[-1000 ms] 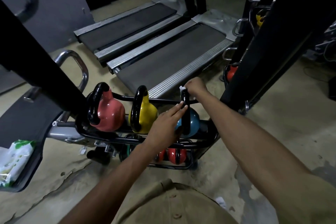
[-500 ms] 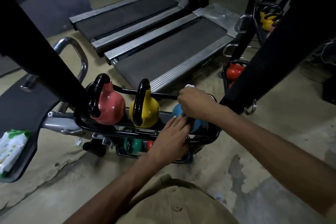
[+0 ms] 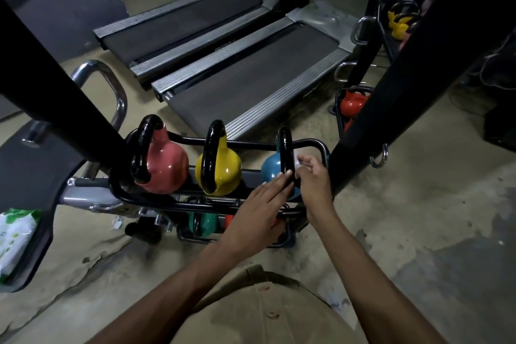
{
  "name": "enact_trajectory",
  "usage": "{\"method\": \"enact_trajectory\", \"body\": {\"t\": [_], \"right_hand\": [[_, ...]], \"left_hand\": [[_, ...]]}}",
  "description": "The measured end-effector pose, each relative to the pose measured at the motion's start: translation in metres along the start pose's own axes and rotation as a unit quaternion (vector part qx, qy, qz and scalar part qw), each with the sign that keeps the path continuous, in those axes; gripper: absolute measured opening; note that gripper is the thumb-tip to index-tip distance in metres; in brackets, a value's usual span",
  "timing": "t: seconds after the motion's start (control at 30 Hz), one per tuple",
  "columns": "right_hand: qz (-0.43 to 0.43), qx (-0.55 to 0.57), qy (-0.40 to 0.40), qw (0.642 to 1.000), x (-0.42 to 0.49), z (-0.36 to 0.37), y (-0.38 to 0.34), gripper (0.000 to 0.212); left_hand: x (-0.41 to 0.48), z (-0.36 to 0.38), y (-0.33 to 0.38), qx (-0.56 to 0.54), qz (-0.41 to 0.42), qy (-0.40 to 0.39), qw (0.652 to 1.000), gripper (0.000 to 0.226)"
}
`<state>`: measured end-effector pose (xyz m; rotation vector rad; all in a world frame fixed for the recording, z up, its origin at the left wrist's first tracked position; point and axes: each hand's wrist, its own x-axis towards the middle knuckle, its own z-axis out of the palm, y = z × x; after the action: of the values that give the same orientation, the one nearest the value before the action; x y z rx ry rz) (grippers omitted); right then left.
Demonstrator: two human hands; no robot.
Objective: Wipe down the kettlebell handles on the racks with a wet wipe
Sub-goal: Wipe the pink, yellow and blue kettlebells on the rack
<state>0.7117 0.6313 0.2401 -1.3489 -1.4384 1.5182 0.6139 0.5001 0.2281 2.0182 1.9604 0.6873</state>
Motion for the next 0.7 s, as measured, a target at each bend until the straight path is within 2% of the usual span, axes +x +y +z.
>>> {"method": "enact_trajectory", "body": {"t": [0.13,0.2,0.27,0.33,0.4,0.5,0.57,0.6,0.7], "right_hand": [[-0.002,-0.027,-0.012,1.0,-0.001,-0.003,-0.002,0.016],[-0.004,0.01,0.021,1.0,0.005,0.002,-0.012,0.013],[-0.044,0.001,0.069,0.997,0.007,0.01,-0.018,0.012],[-0.137,-0.108,0.092,0.98,0.004,0.019,-0.018,0.013],[-0.235,-0.217,0.081,0.944,0.011,0.022,-0.018,0.021],[-0.304,-0.342,-0.023,0.889,0.046,0.025,-0.034,0.022],[-0.323,-0.463,-0.129,0.816,0.068,0.028,-0.052,0.015],[-0.322,-0.537,-0.177,0.76,0.074,0.031,-0.061,0.015],[-0.333,-0.72,-0.272,0.544,0.069,0.043,-0.086,0.021]], "left_hand": [[-0.005,0.002,-0.003,-0.018,0.005,0.021,1.0,0.085],[-0.008,0.006,-0.005,-0.055,-0.033,0.033,0.997,0.085],[-0.008,0.012,-0.011,-0.112,-0.099,0.037,0.988,0.087],[-0.007,0.021,-0.022,-0.146,-0.138,0.027,0.979,0.089],[0.001,0.03,-0.032,-0.128,-0.134,0.002,0.983,0.089],[0.013,0.037,-0.045,-0.071,-0.09,-0.025,0.993,0.084],[0.019,0.04,-0.052,-0.046,-0.067,-0.037,0.996,0.08],[0.02,0.042,-0.054,-0.034,-0.064,-0.041,0.997,0.079],[0.019,0.045,-0.056,-0.018,-0.058,-0.048,0.997,0.082]]}}
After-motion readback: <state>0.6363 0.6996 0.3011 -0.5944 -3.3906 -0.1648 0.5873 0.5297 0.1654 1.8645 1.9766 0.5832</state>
